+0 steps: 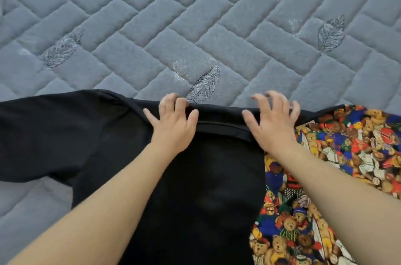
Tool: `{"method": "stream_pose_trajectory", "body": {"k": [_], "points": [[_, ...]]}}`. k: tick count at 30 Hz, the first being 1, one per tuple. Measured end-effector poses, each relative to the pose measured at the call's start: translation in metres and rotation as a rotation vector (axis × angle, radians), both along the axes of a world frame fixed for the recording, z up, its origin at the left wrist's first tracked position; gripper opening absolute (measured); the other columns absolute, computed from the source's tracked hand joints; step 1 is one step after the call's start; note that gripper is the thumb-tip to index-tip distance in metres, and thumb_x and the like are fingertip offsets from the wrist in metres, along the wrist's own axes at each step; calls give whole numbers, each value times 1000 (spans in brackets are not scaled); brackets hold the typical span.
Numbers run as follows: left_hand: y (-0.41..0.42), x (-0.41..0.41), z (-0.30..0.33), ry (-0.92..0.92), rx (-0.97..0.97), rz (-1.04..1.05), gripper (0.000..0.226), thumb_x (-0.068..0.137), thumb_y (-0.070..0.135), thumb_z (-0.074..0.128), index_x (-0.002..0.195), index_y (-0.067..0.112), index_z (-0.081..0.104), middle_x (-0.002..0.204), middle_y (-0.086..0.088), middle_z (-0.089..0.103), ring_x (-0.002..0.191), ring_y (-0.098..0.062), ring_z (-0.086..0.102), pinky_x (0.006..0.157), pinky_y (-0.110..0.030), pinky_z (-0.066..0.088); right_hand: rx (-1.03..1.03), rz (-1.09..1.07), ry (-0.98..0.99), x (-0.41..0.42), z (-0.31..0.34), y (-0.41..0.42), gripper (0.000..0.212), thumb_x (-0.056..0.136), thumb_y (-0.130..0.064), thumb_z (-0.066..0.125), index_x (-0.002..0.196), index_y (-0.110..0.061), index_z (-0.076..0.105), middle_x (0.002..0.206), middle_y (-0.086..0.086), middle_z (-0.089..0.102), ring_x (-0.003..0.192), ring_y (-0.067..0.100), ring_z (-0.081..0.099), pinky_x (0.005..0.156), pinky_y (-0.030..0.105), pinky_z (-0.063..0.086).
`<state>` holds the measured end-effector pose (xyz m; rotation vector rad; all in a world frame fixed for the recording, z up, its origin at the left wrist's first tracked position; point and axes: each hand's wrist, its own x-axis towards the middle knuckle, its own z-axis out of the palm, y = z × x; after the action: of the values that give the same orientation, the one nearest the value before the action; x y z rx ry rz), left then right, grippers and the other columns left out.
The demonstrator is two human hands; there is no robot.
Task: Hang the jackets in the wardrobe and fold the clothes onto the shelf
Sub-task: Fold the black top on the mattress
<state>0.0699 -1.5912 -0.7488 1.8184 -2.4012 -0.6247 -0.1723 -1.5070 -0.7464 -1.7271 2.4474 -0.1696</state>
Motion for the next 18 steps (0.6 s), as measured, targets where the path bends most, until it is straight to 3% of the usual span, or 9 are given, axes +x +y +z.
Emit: {"method": "stream_pose_trajectory", "body": {"k": [2, 4, 9, 18], "points": [[5, -9, -22, -134, 4, 88, 57, 98, 59, 22, 149, 33, 20, 162, 1, 4, 150, -20, -11, 105, -75, -11, 114, -217, 52, 2, -24, 2, 60, 96, -62, 19, 148, -33, 27, 158, 11, 19, 148, 30, 7, 111, 70, -2], [8, -9, -37, -239, -59, 111, 66, 95, 63, 13, 155, 35, 8, 165, 0, -3, 150, -23, -18, 103, -77, -14, 123, -283, 128, 2, -45, 9, 61, 96, -60, 15, 152, -35, 19, 162, 13, 12, 150, 33, 0, 109, 74, -4], [7, -11, -42, -262, -80, 122, 69, 94, 61, 21, 156, 32, 15, 166, -3, 6, 152, -27, -7, 103, -81, -5, 113, -270, 113, 1, -49, 1, 62, 95, -55, 23, 153, -33, 21, 162, 15, 13, 150, 36, 5, 106, 78, -1], [4, -13, -42, -311, -42, 96, 73, 91, 59, 28, 157, 30, 15, 165, -5, 7, 152, -28, -3, 102, -82, -3, 67, -269, 131, -1, -57, 3, 64, 94, -52, 25, 154, -32, 21, 162, 14, 12, 150, 34, 6, 107, 77, -1]]}}
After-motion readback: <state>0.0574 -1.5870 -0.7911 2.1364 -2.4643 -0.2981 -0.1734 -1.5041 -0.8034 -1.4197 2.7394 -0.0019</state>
